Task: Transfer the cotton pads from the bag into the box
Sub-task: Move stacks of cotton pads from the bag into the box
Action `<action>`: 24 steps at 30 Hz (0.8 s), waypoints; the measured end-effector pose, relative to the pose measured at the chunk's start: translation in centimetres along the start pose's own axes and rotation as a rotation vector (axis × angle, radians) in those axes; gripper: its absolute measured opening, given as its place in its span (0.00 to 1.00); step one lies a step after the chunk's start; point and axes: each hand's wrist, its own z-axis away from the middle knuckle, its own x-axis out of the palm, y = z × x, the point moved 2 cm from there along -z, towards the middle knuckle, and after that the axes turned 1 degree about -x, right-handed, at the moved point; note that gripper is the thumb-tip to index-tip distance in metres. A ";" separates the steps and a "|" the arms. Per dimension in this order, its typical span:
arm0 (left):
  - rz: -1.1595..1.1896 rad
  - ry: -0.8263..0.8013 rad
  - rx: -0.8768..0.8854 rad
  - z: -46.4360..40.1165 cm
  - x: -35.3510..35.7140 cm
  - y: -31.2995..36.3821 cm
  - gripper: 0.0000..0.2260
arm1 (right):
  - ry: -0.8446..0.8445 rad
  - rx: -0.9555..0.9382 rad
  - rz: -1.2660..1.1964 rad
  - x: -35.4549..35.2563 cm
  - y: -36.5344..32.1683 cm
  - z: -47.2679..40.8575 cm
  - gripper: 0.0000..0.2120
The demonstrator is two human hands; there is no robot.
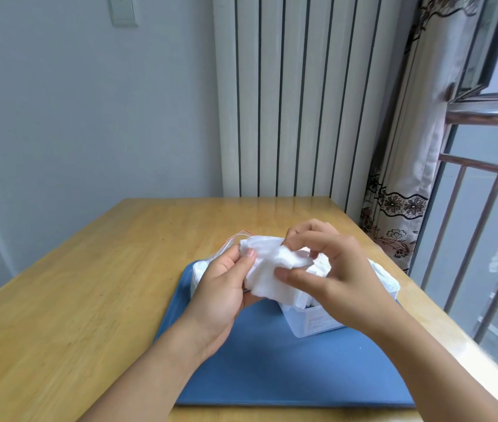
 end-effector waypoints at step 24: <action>-0.111 -0.086 0.051 0.2 0.5 -0.3 0.15 | -0.061 0.284 -0.344 -0.2 0.5 -0.4 0.27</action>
